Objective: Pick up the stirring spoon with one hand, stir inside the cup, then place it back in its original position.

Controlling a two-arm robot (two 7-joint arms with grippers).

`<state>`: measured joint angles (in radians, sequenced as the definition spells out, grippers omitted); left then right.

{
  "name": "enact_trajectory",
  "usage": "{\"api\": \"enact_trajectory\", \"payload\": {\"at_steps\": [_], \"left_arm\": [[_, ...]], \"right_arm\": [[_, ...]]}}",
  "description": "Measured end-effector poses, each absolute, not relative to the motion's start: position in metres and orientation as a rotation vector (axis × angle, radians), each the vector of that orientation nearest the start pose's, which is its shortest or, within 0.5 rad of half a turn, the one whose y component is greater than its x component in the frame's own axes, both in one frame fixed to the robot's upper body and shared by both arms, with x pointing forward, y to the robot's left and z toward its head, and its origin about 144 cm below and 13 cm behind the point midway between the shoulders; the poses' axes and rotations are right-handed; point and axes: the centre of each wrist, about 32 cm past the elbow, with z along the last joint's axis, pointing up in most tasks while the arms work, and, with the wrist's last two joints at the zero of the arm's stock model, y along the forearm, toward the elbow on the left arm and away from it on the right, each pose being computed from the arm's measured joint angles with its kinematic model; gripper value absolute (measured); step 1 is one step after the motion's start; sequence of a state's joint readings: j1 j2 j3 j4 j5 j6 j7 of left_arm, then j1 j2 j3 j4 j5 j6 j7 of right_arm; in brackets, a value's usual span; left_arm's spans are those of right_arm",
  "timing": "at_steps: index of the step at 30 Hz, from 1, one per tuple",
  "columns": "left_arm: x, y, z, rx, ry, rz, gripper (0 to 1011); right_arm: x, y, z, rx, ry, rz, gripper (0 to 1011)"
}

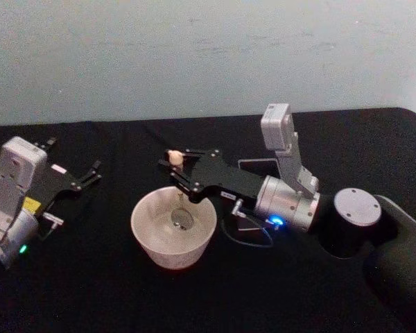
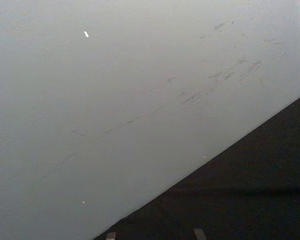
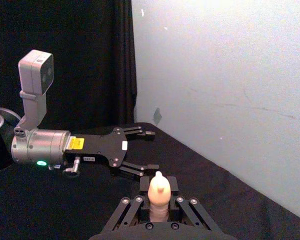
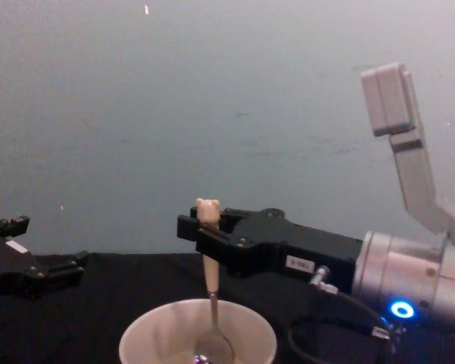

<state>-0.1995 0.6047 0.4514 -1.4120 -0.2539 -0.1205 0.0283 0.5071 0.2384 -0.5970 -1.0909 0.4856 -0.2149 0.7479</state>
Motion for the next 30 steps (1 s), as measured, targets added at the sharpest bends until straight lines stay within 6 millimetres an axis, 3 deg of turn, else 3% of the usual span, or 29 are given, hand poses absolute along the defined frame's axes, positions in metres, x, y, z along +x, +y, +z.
{"api": "enact_trajectory", "payload": {"at_steps": [14,30], "left_arm": [[0.489,0.31,1.14,0.304,-0.285,1.248,1001],[0.489,0.31,1.14,0.304,-0.285,1.248,1001]], "right_arm": [[0.551,-0.189,1.149,0.062,-0.046,-0.423,208],[0.543,-0.168,1.144,0.062,-0.024,-0.36,208]]}}
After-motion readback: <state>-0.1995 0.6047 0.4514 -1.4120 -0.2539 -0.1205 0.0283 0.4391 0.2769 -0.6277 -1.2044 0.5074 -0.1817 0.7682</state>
